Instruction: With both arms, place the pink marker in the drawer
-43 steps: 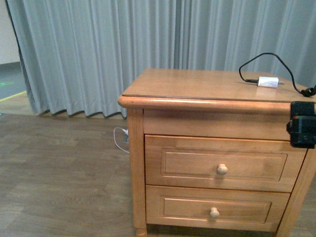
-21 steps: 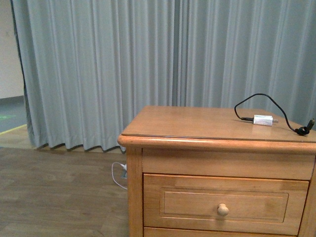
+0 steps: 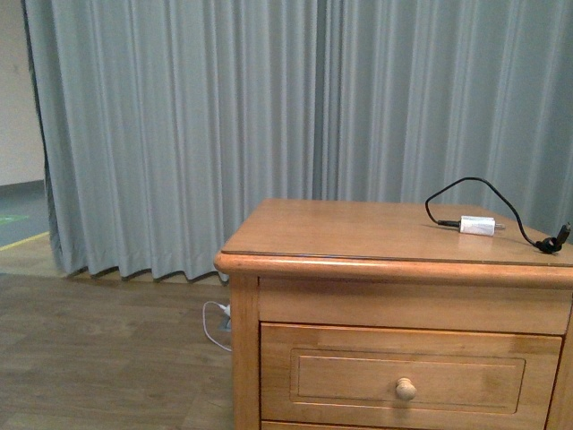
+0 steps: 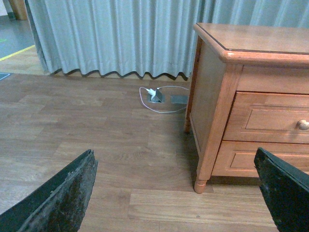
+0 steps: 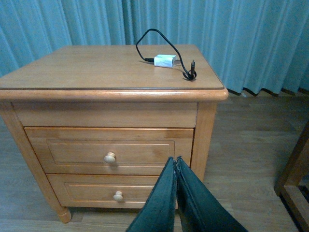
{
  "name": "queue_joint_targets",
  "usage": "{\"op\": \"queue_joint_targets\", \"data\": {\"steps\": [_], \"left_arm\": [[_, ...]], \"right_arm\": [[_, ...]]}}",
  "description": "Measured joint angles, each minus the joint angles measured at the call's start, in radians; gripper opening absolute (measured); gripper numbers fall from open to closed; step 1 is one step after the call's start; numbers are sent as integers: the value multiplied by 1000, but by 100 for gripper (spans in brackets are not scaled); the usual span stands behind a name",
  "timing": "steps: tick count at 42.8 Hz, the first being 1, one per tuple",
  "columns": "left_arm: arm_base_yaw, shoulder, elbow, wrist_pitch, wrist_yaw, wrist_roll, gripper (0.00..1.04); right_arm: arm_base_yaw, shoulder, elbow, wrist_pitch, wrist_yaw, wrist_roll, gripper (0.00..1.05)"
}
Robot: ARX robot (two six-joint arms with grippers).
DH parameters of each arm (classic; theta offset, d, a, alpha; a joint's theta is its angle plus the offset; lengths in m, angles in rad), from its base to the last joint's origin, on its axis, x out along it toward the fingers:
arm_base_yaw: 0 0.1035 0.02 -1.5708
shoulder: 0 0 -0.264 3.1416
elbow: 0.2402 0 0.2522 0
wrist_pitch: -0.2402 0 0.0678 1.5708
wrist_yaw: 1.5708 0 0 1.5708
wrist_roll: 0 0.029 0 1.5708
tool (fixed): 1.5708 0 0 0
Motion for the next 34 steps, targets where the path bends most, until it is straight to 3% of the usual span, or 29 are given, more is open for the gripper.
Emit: {"op": "queue_joint_targets", "data": {"steps": [34], "left_arm": [[0, 0, 0, 0, 0, 0, 99]], "right_arm": [[-3, -315, -199, -101, -7, -2, 1]]}}
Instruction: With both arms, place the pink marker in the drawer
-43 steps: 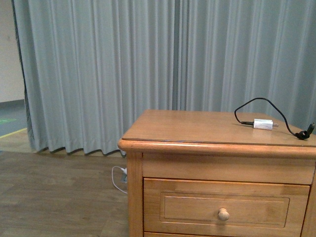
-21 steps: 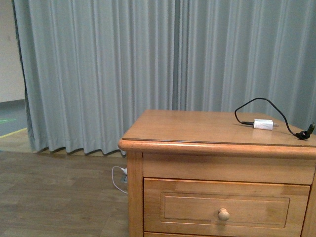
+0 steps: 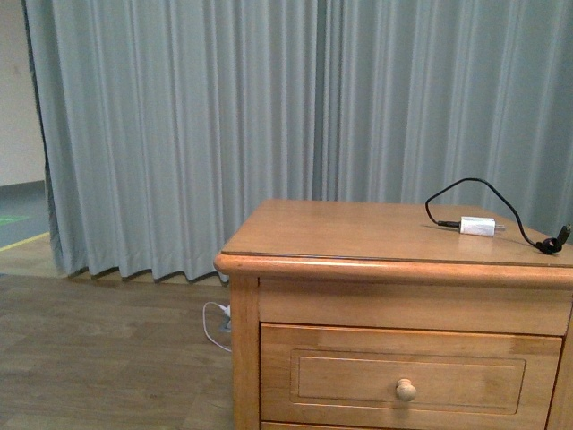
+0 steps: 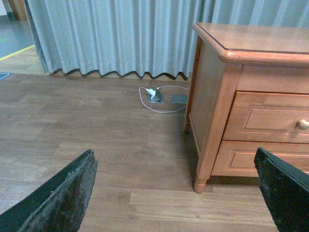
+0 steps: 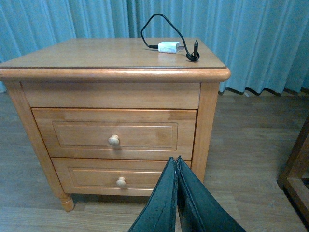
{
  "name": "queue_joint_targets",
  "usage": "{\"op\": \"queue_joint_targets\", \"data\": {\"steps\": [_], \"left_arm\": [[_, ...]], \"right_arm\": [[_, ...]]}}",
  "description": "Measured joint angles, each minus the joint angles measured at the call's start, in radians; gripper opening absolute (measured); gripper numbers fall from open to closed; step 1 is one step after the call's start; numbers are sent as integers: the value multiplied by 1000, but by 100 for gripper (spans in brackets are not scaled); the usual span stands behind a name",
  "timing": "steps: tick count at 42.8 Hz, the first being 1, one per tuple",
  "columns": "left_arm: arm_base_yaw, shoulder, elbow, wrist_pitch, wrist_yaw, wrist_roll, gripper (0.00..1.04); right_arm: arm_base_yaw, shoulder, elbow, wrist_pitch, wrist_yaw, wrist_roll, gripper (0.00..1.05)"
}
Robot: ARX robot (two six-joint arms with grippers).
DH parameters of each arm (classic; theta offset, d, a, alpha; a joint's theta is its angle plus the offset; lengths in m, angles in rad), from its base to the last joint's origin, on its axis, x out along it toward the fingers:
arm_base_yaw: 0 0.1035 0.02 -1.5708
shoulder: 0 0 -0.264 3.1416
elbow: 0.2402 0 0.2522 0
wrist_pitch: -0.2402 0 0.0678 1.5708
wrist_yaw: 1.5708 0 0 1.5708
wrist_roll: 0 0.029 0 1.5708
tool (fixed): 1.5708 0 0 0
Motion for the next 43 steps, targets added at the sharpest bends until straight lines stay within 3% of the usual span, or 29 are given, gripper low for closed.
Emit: {"op": "queue_joint_targets", "data": {"steps": [11, 15, 27, 29, 35, 43], "left_arm": [[0, 0, 0, 0, 0, 0, 99], [0, 0, 0, 0, -1, 0, 99], [0, 0, 0, 0, 0, 0, 99], [0, 0, 0, 0, 0, 0, 99], [0, 0, 0, 0, 0, 0, 99], [0, 0, 0, 0, 0, 0, 99]], "right_arm": [[0, -71, -10, -59, 0, 0, 1], [0, -202, -10, -225, -1, -1, 1], [0, -242, -10, -238, 0, -2, 3], [0, -242, -10, -238, 0, -2, 9], [0, -242, -10, -238, 0, -2, 42], [0, -242, -10, -238, 0, -2, 74]]}}
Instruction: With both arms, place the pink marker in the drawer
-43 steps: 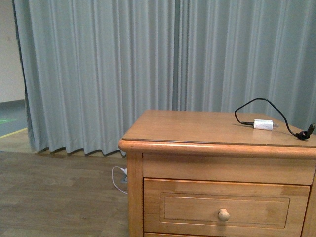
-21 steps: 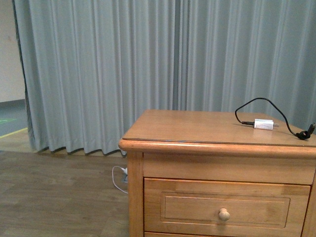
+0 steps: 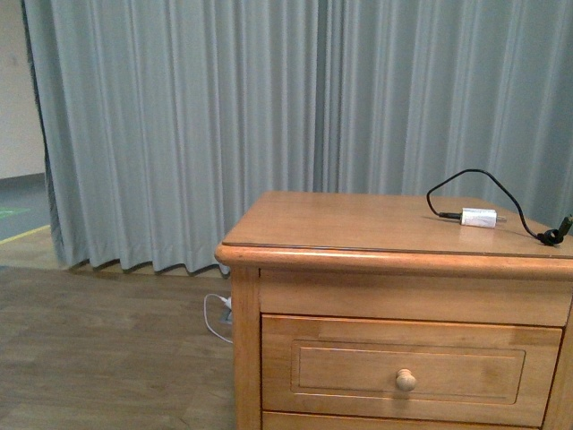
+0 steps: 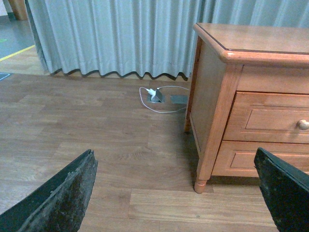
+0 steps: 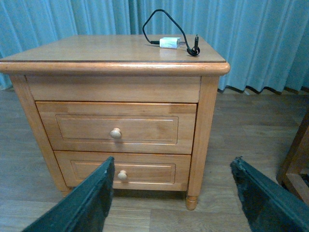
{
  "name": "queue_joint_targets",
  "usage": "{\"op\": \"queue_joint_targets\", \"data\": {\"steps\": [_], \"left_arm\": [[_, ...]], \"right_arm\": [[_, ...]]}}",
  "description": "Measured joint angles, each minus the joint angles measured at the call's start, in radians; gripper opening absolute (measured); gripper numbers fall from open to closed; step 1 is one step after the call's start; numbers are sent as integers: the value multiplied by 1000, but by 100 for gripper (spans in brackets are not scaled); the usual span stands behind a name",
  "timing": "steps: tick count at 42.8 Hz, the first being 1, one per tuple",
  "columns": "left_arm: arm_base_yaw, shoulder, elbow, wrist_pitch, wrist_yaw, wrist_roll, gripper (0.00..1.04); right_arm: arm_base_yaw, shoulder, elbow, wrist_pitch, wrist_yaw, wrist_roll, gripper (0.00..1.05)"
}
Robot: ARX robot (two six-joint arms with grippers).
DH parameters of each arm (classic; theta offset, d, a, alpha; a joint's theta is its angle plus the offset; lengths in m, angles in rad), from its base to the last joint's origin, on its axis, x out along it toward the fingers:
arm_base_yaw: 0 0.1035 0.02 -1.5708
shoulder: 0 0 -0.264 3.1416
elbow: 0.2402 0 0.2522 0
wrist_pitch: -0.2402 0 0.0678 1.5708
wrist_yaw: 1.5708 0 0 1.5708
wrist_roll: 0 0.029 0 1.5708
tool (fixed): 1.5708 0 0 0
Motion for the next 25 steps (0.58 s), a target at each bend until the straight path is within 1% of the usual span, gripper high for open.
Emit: {"op": "queue_joint_targets", "data": {"steps": [2, 3, 7, 10, 25], "left_arm": [[0, 0, 0, 0, 0, 0, 99], [0, 0, 0, 0, 0, 0, 99], [0, 0, 0, 0, 0, 0, 99], [0, 0, 0, 0, 0, 0, 99], [0, 0, 0, 0, 0, 0, 99]], "right_arm": [[0, 0, 0, 0, 0, 0, 80], [0, 0, 0, 0, 0, 0, 86], [0, 0, 0, 0, 0, 1, 98], [0, 0, 0, 0, 0, 0, 96], [0, 0, 0, 0, 0, 0, 96]]}}
